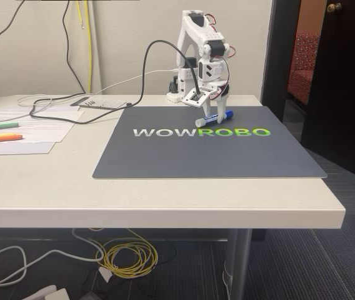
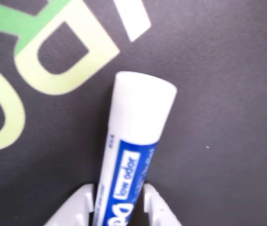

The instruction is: Pick up the blue marker.

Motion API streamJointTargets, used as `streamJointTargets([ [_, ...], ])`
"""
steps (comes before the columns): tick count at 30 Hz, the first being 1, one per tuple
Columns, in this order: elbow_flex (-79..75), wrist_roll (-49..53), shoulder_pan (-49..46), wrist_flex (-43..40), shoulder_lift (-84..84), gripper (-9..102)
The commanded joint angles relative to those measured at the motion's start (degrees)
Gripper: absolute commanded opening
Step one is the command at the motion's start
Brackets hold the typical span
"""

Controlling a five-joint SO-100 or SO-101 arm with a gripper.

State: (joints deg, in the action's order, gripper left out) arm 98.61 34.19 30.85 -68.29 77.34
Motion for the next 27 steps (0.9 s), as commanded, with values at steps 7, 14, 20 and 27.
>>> streamJointTargets([
  [7,-2.2,-0.6,-0.1,-0.1,0.3,10],
  [14,-2.2,-0.6,-0.3,-0.1,0.4,9],
  [20,-2.2,-1.4,-0.3,-0.3,0.9,8],
  [27,-6.1,-2.8,-0.1,-6.4,2.9,9],
])
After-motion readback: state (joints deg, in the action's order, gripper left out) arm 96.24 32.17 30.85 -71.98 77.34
